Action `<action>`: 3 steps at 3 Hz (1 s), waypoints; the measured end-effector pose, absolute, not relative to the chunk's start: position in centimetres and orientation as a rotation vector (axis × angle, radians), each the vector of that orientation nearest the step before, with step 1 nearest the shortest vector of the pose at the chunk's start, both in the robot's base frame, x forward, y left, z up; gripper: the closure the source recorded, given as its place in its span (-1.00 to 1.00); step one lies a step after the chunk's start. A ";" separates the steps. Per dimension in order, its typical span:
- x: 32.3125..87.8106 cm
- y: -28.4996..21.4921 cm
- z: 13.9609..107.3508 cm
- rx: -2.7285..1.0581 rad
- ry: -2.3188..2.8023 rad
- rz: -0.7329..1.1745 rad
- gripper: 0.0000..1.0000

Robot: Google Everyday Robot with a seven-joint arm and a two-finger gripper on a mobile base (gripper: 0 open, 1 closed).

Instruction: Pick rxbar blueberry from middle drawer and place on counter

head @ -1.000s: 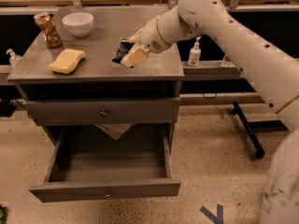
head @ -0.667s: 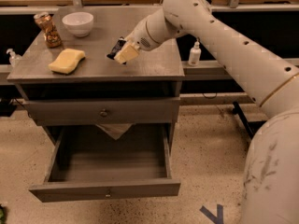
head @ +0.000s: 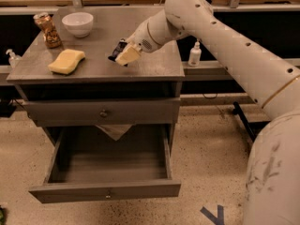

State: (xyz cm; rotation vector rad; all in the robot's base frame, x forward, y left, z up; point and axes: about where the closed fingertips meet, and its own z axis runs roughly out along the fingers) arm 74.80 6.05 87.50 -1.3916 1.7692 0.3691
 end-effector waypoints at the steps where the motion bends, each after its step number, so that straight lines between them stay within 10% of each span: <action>1: 74.8 6.3 87.3 -1.396 1.769 0.373 -0.45; 2: 74.7 6.7 86.9 -1.402 1.770 0.379 -1.00; 3: 74.7 6.7 86.9 -1.402 1.770 0.380 -1.00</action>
Offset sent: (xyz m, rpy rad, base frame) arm -0.0003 0.0025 -0.0022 -0.0004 0.0032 0.0039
